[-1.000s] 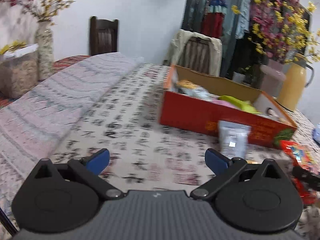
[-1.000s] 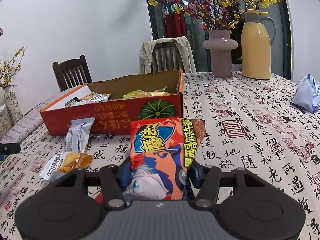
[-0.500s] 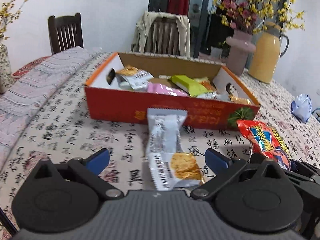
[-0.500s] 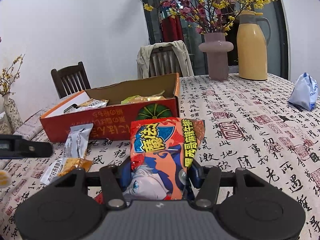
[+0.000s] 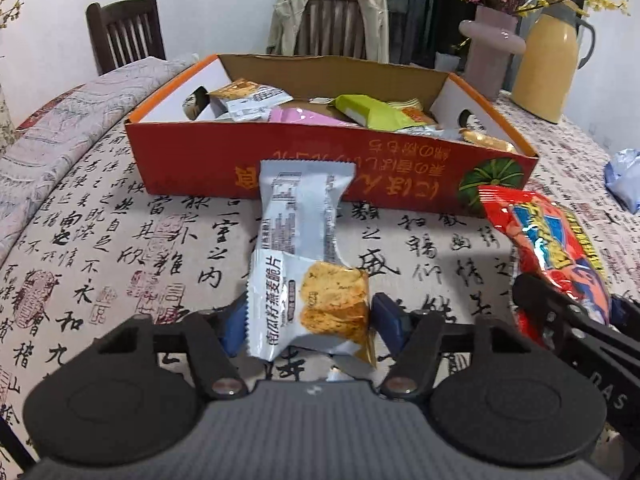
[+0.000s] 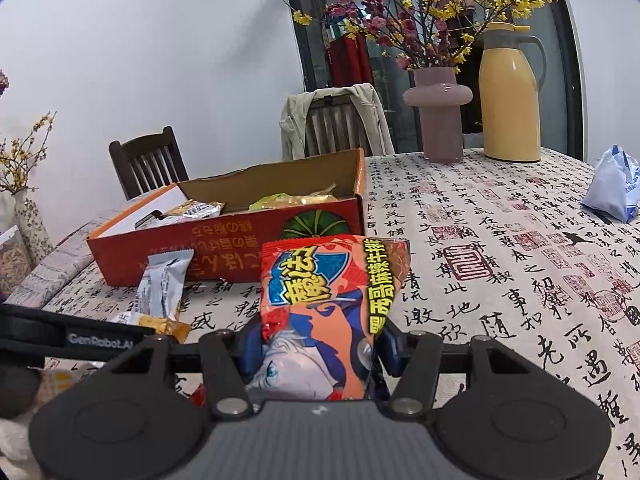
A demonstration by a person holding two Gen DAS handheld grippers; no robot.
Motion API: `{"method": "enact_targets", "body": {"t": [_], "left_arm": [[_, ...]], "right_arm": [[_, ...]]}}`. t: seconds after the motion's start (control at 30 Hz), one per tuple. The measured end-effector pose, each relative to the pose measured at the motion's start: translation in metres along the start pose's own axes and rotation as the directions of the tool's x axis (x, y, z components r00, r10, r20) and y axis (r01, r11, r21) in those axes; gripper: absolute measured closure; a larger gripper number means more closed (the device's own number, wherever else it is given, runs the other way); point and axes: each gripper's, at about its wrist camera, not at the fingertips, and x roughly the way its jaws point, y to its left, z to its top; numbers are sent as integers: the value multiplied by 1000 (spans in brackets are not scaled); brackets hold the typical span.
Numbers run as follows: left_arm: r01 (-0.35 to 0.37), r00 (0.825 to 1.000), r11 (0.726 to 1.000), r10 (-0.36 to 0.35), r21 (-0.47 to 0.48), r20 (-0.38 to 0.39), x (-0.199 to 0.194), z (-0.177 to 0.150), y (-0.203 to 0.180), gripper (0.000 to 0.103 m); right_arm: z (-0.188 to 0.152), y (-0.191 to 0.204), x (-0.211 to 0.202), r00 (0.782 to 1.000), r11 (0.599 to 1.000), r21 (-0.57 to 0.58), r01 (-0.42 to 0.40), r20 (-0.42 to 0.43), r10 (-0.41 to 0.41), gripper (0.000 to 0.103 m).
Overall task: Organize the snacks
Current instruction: 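Carry the biscuit packet and orange bag over the cardboard box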
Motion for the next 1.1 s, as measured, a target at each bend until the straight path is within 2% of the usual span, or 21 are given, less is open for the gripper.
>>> {"method": "enact_targets", "body": {"t": [0.03, 0.07, 0.47, 0.7, 0.9, 1.1], "left_arm": [[10, 1000, 1000, -10, 2, 3, -1, 0, -1, 50], [19, 1000, 1000, -20, 7, 9, -3, 0, -1, 53], [58, 994, 998, -59, 15, 95, -34, -1, 9, 55], [87, 980, 996, -90, 26, 180, -60, 12, 19, 55], [95, 962, 995, -100, 31, 252, -70, 41, 24, 55], [85, 948, 996, -83, 5, 306, -61, 81, 32, 55]], "right_arm": [[0, 0, 0, 1000, 1000, 0, -1, 0, 1, 48], [0, 0, 0, 1000, 1000, 0, -1, 0, 1, 48], [-1, 2, -3, 1000, 1000, -16, -3, 19, 3, 48], [1, 9, -15, 999, 999, -33, -16, 46, 18, 48], [34, 27, -31, 988, 996, -68, -56, 141, 65, 48], [84, 38, -10, 980, 996, -83, -29, 194, 44, 48]]}}
